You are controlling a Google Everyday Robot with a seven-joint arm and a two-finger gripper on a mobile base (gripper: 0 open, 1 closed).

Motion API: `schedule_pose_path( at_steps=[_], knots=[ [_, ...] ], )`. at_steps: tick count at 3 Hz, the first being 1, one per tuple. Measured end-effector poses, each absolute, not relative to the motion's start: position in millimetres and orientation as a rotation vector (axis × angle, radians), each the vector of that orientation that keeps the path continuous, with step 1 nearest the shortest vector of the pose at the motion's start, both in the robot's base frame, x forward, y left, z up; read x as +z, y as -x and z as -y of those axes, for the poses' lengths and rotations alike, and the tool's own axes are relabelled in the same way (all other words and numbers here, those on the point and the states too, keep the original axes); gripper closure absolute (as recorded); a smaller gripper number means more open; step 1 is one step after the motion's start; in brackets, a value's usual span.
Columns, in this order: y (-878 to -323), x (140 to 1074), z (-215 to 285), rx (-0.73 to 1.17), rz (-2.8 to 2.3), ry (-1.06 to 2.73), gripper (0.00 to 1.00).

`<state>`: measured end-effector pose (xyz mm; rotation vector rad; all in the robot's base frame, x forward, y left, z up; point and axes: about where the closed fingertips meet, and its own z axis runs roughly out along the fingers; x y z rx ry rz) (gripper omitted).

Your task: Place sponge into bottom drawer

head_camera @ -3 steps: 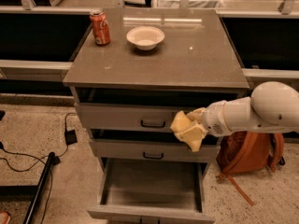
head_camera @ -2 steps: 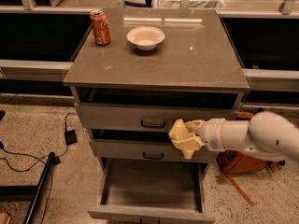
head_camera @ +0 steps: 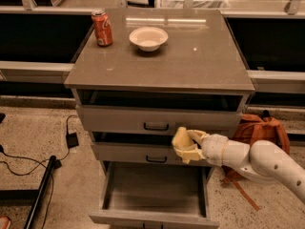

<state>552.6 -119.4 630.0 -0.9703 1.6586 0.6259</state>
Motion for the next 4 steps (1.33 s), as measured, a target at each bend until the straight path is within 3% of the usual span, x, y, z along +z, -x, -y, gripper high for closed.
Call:
schedule_pose_path(
  at_steps=[2, 4],
  knots=[
    [-549, 583, 123, 0.706, -1.661, 0.966, 1.00],
    [-499, 426, 146, 0.884, -1.692, 1.089, 1.00]
  ],
)
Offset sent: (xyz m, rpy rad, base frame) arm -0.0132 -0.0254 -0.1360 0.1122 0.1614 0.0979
